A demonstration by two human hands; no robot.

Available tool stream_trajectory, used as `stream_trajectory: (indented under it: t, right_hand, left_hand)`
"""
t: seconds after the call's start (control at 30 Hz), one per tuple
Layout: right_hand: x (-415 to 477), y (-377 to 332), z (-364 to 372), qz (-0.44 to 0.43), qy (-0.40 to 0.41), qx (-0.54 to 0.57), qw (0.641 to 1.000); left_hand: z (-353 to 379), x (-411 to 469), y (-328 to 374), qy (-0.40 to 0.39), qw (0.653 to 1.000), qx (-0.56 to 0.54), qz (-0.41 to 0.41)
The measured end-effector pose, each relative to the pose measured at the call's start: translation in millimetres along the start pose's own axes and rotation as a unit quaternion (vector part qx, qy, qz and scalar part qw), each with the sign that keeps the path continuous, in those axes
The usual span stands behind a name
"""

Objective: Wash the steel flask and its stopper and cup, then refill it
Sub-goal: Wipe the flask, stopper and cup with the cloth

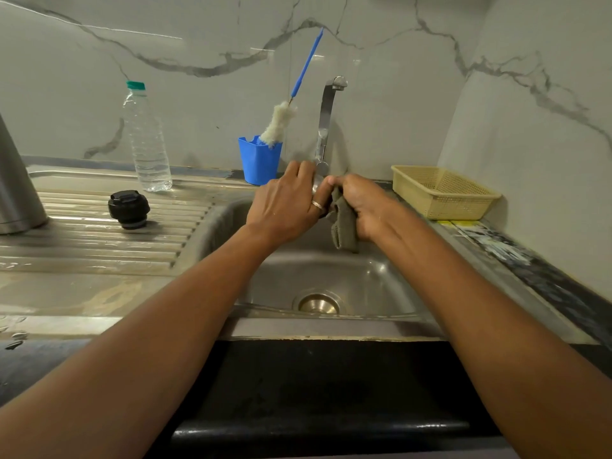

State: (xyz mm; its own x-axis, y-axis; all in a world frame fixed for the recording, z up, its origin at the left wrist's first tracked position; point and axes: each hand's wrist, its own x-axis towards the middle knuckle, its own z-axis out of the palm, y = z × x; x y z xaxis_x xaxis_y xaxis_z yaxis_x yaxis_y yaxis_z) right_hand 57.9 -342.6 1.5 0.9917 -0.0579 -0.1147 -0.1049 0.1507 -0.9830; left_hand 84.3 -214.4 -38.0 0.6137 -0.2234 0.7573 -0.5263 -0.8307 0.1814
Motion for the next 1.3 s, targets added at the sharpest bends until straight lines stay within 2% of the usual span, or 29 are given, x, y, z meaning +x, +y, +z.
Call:
stream_trajectory:
  t: [0.1, 0.17, 0.2, 0.23, 0.27, 0.3, 0.33, 0.37, 0.4, 0.43, 0.5, 0.53, 0.6, 0.67, 0.73, 0.8, 0.87, 0.9, 0.93, 1.0, 1.03, 1.07, 1.1, 1.13, 1.17, 1.2, 1.23, 1.3]
  right_hand:
    - [0, 3, 8, -0.057, 0.041, -0.08, 0.994]
    - [0, 8, 14, -0.118, 0.06, -0.167, 0.977]
    - [1, 12, 16, -0.167, 0.066, -0.239, 0.954]
    - [2, 17, 17, -0.222, 0.072, -0.327, 0.916]
    - [3, 22, 19, -0.269, 0.071, -0.404, 0.872]
    - [5, 27, 20, -0.295, 0.063, -0.452, 0.839]
    - [6, 30, 20, -0.3, 0.053, -0.471, 0.828]
    - [10, 33, 20, -0.292, 0.046, -0.467, 0.833]
    - [11, 33, 20, -0.275, 0.046, -0.445, 0.851]
    - [14, 32, 20, -0.249, 0.051, -0.399, 0.881]
    - [18, 26, 19, -0.178, 0.065, -0.254, 0.949]
    - [18, 22, 16, -0.139, 0.069, -0.18, 0.971]
    - [16, 13, 8, -0.087, 0.071, -0.088, 0.99]
    - [15, 10, 2, -0.075, 0.063, -0.067, 0.993]
    - [15, 11, 4, -0.088, 0.066, -0.078, 0.991]
    - [15, 12, 12, -0.119, 0.076, -0.116, 0.983]
    - [16, 15, 19, -0.186, 0.088, -0.187, 0.961]
    - [16, 17, 21, -0.228, 0.096, -0.241, 0.939]
    - [15, 21, 22, -0.268, 0.101, -0.3, 0.91]
    - [16, 31, 21, -0.334, 0.101, -0.413, 0.841]
    - [14, 35, 20, -0.356, 0.091, -0.451, 0.813]
    - [14, 38, 19, -0.37, 0.081, -0.47, 0.797]
    - [13, 40, 20, -0.372, 0.076, -0.473, 0.795]
    - [13, 40, 22, -0.368, 0.075, -0.462, 0.803]
    - [12, 39, 24, -0.353, 0.078, -0.444, 0.819]
    - [14, 37, 26, -0.331, 0.085, -0.421, 0.84]
    - [14, 34, 27, -0.298, 0.089, -0.391, 0.866]
    - [16, 30, 24, -0.215, 0.08, -0.299, 0.926]
  left_hand:
    - [0, 1, 5, -0.002, 0.983, -0.137, -0.118]
    - [0, 6, 10, -0.026, 0.944, -0.222, -0.243]
    - [1, 8, 10, -0.043, 0.905, -0.278, -0.318]
    - [3, 9, 8, -0.062, 0.851, -0.347, -0.389]
    - [3, 7, 6, -0.083, 0.792, -0.408, -0.446]
    - [2, 5, 4, -0.102, 0.748, -0.446, -0.481]
    - [0, 2, 2, -0.115, 0.73, -0.457, -0.494]
    - [-1, 1, 1, -0.122, 0.738, -0.446, -0.492]
    - [-2, 0, 0, -0.122, 0.774, -0.404, -0.472]
    - [-1, 0, 0, -0.112, 0.83, -0.334, -0.432]
    - [0, -3, 1, -0.058, 0.938, -0.186, -0.286]
    - [0, -5, 2, -0.034, 0.969, -0.141, -0.2]
    - [0, -7, 3, -0.015, 0.995, -0.072, -0.073]
    - [-1, -6, 3, -0.011, 0.999, -0.018, -0.027]
    - [-5, -5, 4, 0.01, 0.998, -0.047, -0.035]
    - [-11, -4, 8, 0.044, 0.988, -0.124, -0.083]
    - [-10, 1, 10, 0.045, 0.964, -0.189, -0.18]
    - [-9, 5, 11, 0.027, 0.941, -0.228, -0.248]
    - [-8, 8, 11, 0.002, 0.902, -0.283, -0.325]
    - [-6, 11, 8, -0.055, 0.781, -0.419, -0.459]
    - [-6, 10, 6, -0.083, 0.728, -0.463, -0.499]
    - [-7, 9, 2, -0.102, 0.703, -0.478, -0.516]
    - [-8, 8, -1, -0.113, 0.696, -0.48, -0.521]
    - [-9, 7, -2, -0.117, 0.698, -0.479, -0.519]
    - [-9, 8, -2, -0.116, 0.715, -0.466, -0.508]
    - [-9, 9, -1, -0.114, 0.754, -0.425, -0.488]
    - [-7, 9, -1, -0.106, 0.811, -0.355, -0.452]
    - [1, 4, -3, -0.072, 0.922, -0.199, -0.324]
